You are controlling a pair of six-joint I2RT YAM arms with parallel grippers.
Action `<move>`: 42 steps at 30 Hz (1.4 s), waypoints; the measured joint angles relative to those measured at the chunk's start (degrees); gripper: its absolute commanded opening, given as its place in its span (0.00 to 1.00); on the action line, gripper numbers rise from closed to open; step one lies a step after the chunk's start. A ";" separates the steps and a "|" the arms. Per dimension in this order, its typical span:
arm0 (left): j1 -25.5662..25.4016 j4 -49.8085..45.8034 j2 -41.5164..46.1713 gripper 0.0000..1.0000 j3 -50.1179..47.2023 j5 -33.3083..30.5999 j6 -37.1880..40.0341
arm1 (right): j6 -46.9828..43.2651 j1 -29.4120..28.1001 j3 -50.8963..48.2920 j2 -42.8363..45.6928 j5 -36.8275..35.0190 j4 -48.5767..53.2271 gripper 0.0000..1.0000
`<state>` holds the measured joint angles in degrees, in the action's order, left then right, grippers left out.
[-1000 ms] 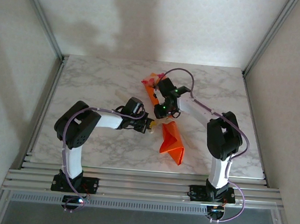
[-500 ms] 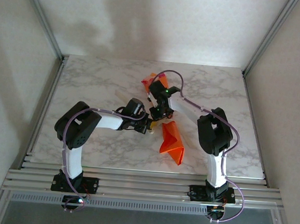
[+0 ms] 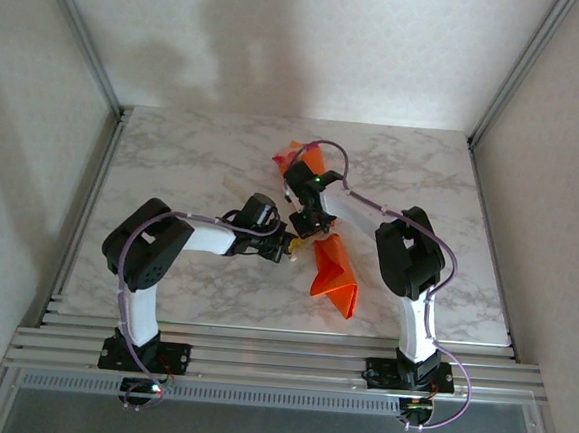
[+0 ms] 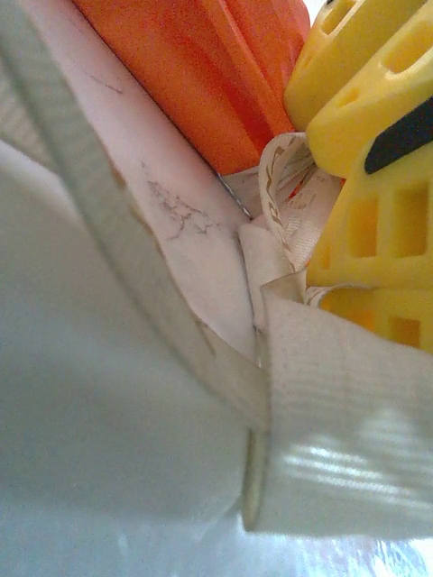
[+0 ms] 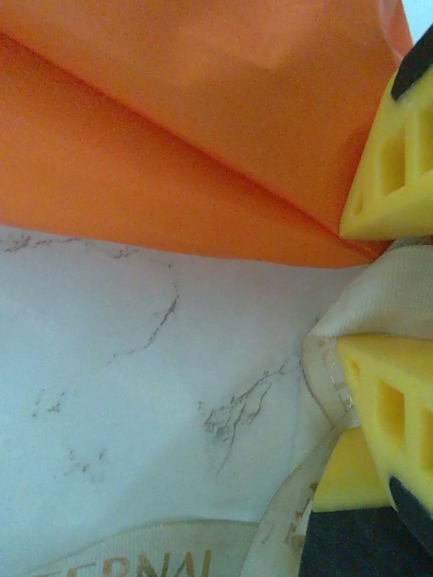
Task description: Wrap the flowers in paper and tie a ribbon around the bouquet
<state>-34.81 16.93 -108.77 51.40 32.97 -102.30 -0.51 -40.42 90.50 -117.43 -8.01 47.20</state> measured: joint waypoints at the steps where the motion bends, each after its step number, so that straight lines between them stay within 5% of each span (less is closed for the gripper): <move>1: 0.00 0.00 0.00 0.00 0.00 0.00 0.02 | -0.17 -0.22 0.00 0.00 -0.35 0.02 0.34; 14: -0.11 0.31 2.08 0.00 -2.45 -0.15 -1.99 | -0.33 -1.40 -0.09 -0.63 -2.95 0.22 0.30; 21: -0.33 4.15 3.41 0.00 -5.38 -0.87 -5.03 | 0.26 -1.53 -0.07 -1.73 -4.11 0.17 0.00; 33: -0.31 6.32 3.76 0.00 -6.19 -1.29 -6.82 | 4.22 -1.01 -0.22 2.05 -4.00 -0.66 0.00; 42: 0.48 0.81 3.76 0.00 2.36 -1.31 -3.15 | 8.39 6.62 -2.60 9.86 2.10 -3.28 0.00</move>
<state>-34.33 17.74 -105.01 53.76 31.66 -105.45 7.88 -33.80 87.90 -107.57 -5.91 43.92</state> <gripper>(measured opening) 0.034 0.040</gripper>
